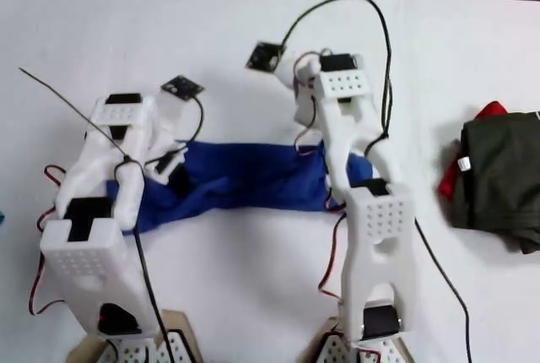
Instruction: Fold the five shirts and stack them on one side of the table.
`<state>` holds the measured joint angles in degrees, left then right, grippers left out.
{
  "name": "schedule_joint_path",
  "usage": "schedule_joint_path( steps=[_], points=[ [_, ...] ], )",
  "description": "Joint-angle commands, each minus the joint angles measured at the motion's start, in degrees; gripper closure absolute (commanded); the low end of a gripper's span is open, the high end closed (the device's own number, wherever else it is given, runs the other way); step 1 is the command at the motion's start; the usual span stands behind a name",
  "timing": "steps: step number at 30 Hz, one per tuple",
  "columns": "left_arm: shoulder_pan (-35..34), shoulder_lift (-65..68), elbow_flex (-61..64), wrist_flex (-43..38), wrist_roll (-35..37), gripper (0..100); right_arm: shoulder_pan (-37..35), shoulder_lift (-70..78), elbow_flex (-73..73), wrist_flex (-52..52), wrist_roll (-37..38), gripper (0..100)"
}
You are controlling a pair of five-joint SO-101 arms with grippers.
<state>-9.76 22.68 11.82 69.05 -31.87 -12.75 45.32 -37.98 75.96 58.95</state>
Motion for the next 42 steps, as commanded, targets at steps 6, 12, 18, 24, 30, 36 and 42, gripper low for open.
schedule_joint_path(
  steps=[6,12,18,24,30,36,42],
  points=[
    [0.3,1.1,0.1,0.8,-0.6,71,-3.2,6.7,-15.1,20.4,-2.0,97.3],
    [0.3,1.1,0.1,0.8,-0.6,71,-4.9,7.7,-14.7,22.1,-5.8,73.7],
    [0.3,1.1,0.1,0.8,-0.6,71,-5.3,10.6,-14.7,22.0,-5.8,66.3],
    [0.3,1.1,0.1,0.8,-0.6,71,-5.4,15.8,-14.7,23.0,-6.3,66.3],
    [0.3,1.1,0.1,0.8,-0.6,71,-5.8,12.7,-14.6,25.0,-6.4,66.3],
    [0.3,1.1,0.0,0.8,-0.6,71,-4.9,5.5,-7.9,25.0,-6.4,66.3],
    [0.3,1.1,0.0,0.8,-0.6,71,-4.6,3.8,-3.1,24.2,-6.3,66.6]
  ],
)
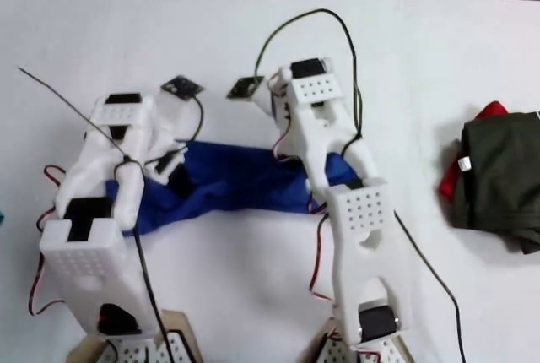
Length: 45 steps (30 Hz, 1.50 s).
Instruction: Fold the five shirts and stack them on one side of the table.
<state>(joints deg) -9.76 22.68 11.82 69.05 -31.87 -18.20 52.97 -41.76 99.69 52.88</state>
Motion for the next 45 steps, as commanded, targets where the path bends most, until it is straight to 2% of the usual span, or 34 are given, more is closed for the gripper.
schedule_joint_path(
  steps=[1,9,15,19,21,26,29,34,45],
  points=[
    [0.3,1.1,0.0,0.8,-0.6,71,0.8,-3.7,0.7,0.5,-0.3,67.7],
    [0.3,1.1,0.0,0.8,-0.6,71,0.3,-3.6,3.4,0.0,0.3,81.0],
    [0.3,1.1,0.0,0.8,-0.6,71,0.6,-3.6,9.3,-6.0,0.3,97.4],
    [0.3,1.1,0.0,0.8,-0.6,71,0.7,-3.6,10.2,-6.8,0.2,95.2],
    [0.3,1.1,0.0,0.8,-0.6,71,0.7,-4.0,9.2,-7.2,0.3,97.9],
    [0.3,1.1,0.0,0.8,-0.6,71,3.4,-3.6,-1.1,-7.8,0.7,97.8],
    [0.3,1.1,0.0,0.8,-0.6,71,4.4,-3.6,-7.3,-7.7,4.7,97.8],
    [0.3,1.1,0.0,0.8,-0.6,71,4.0,-3.6,-11.4,-7.8,6.2,97.8],
    [0.3,1.1,0.0,0.8,-0.6,71,4.2,1.8,-11.5,-24.7,6.0,97.4]
  ],
)
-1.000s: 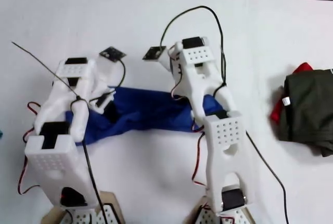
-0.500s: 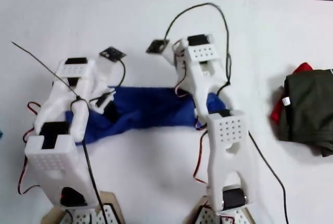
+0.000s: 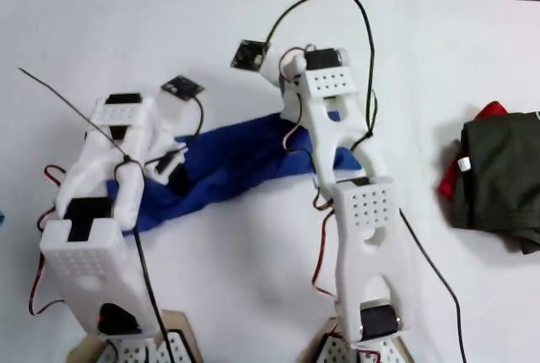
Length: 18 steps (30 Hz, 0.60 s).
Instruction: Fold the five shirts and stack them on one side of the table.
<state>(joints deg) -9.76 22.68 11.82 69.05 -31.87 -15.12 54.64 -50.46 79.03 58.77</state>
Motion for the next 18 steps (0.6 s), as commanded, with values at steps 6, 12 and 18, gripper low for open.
schedule_joint_path(
  steps=[6,12,18],
  points=[
    [0.3,1.1,0.0,0.8,-0.6,71,0.9,-1.1,-5.2,-2.3,-7.1,77.2],
    [0.3,1.1,0.0,0.8,-0.6,71,1.5,-8.0,-14.0,9.1,-13.7,70.4],
    [0.3,1.1,0.0,0.8,-0.6,71,4.9,-9.4,-14.5,20.9,-14.1,93.2]
  ],
)
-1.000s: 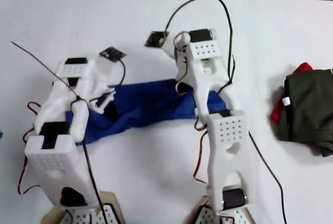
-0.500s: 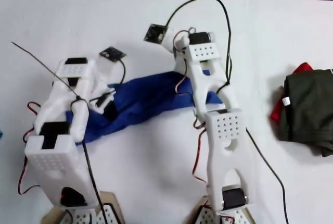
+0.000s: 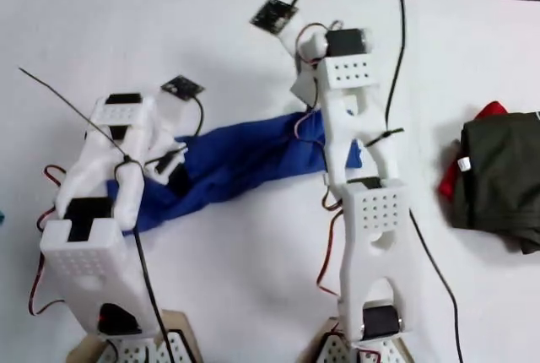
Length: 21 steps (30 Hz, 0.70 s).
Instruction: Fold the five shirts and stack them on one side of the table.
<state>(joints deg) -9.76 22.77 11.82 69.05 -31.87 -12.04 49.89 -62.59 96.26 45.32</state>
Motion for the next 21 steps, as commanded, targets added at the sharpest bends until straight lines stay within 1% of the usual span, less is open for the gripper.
schedule_joint_path(
  steps=[1,3,6,9,17,21],
  points=[
    [0.3,1.1,0.0,0.8,-0.6,71,2.3,-4.6,-2.3,4.4,-0.6,94.0],
    [0.3,1.1,0.0,0.8,-0.6,71,3.4,-4.6,-1.0,4.8,-0.6,93.7],
    [0.3,1.1,0.0,0.8,-0.6,71,3.6,-4.7,6.1,4.8,-0.8,93.7],
    [0.3,1.1,0.0,0.8,-0.6,71,3.4,-5.2,13.5,4.7,-0.8,98.0],
    [0.3,1.1,0.0,0.8,-0.6,71,3.1,-6.2,16.8,4.7,-0.8,97.5],
    [0.3,1.1,0.0,0.8,-0.6,71,-0.6,-10.6,20.2,4.6,-0.6,97.5]
  ],
)
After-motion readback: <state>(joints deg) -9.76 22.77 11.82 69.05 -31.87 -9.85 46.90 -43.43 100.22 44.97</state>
